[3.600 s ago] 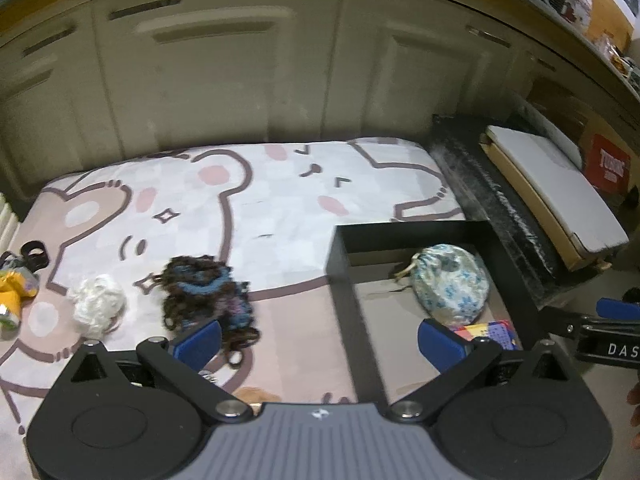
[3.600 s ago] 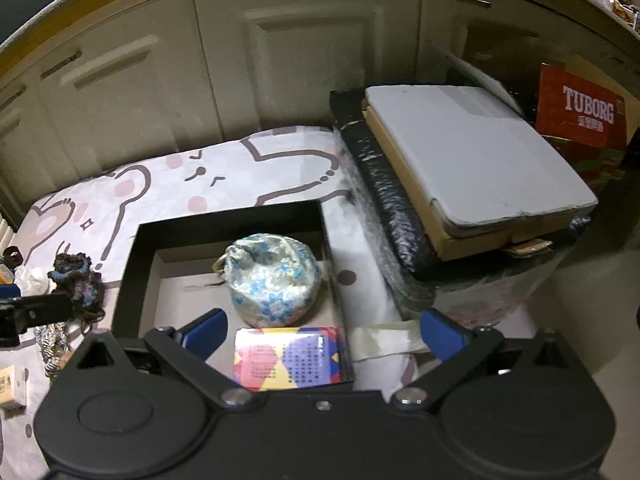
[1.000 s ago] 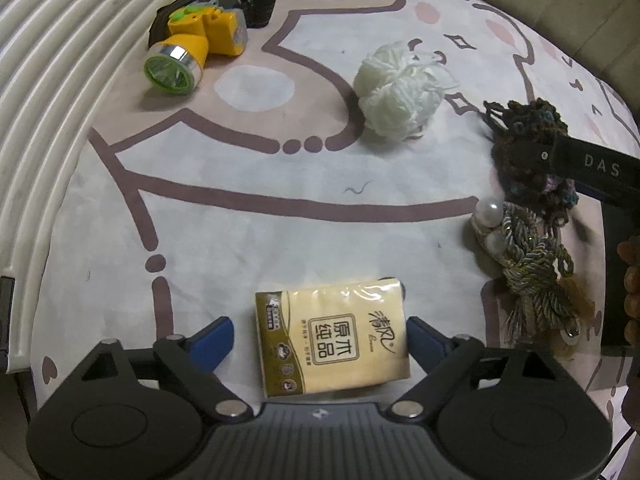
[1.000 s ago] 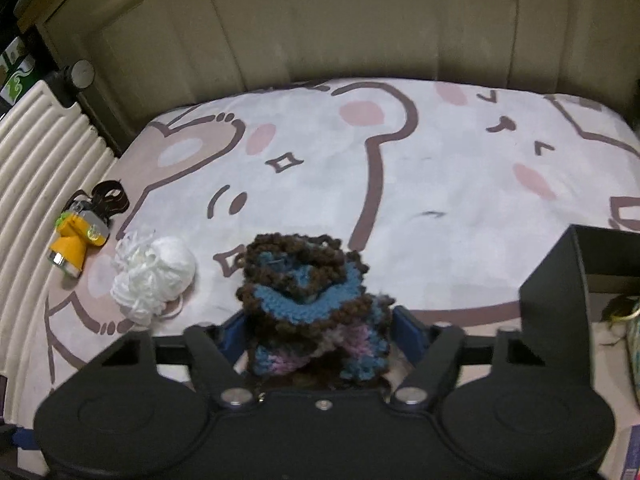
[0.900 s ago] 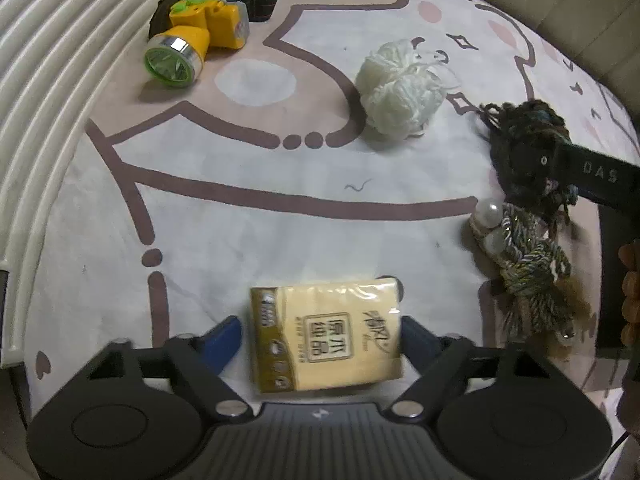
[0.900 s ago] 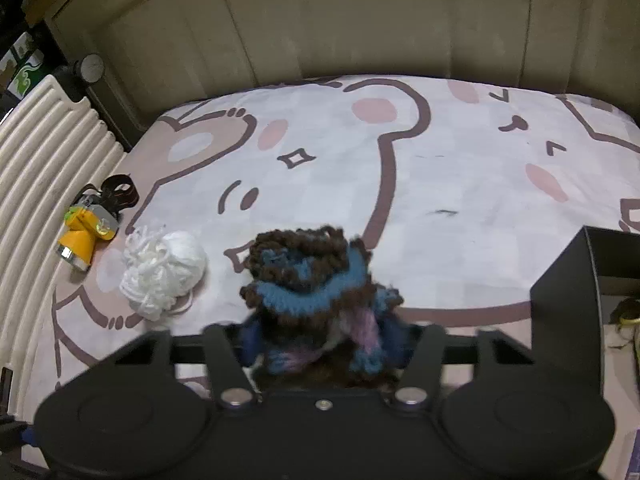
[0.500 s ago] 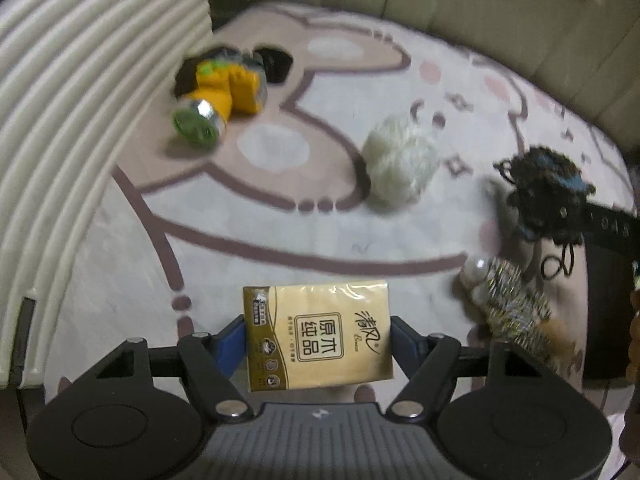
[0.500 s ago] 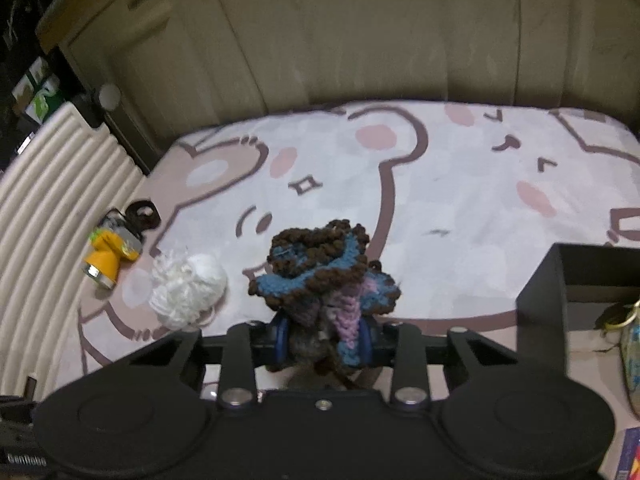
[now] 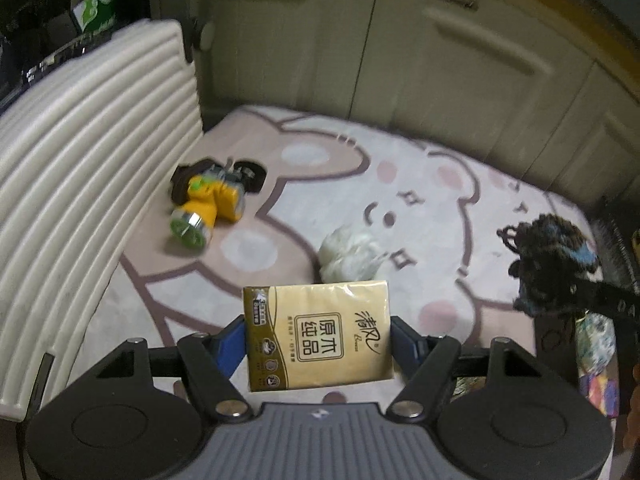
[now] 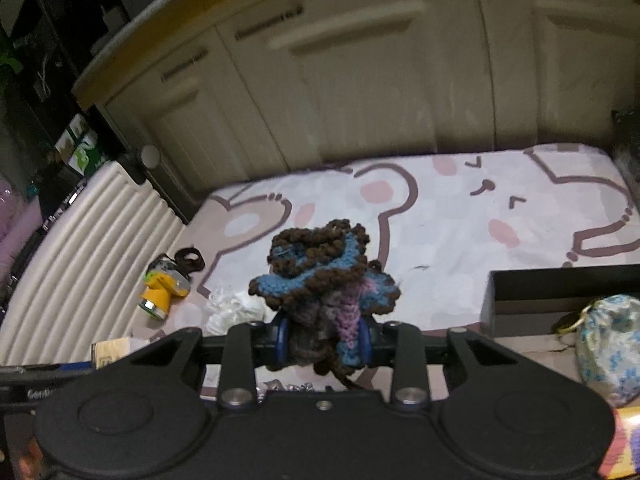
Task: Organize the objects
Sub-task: 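Lift tissue pack with left tool while right tool carries yarn piece toward black box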
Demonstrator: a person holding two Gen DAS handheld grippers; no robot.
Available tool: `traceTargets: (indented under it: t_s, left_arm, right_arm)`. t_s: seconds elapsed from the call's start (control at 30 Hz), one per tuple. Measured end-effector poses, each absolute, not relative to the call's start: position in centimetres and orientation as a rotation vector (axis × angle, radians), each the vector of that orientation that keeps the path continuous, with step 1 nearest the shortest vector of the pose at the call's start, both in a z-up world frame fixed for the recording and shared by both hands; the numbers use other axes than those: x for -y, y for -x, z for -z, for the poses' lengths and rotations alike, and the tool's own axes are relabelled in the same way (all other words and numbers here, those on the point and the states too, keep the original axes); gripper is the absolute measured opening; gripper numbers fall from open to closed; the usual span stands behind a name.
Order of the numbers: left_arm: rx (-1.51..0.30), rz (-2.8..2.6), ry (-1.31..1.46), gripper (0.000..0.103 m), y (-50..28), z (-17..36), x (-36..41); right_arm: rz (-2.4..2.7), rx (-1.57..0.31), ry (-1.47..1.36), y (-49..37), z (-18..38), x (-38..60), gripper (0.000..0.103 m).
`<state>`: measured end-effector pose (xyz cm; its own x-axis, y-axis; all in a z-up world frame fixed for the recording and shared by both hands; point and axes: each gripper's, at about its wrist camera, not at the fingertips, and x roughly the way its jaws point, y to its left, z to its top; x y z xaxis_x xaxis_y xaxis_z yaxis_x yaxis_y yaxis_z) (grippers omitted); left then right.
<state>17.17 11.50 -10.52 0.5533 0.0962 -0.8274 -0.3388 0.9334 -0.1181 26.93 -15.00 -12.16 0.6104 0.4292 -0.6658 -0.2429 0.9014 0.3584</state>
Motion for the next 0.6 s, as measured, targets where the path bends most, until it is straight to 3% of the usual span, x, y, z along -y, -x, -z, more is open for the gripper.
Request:
traceTargets:
  t_s: [0.6]
  left_arm:
    - [-0.885,-0.126,0.253,0.073,-19.3,8.6,-3.7]
  right_arm:
    - [-0.285,-0.732,-0.354,-23.5,9.2,25.4,0.034]
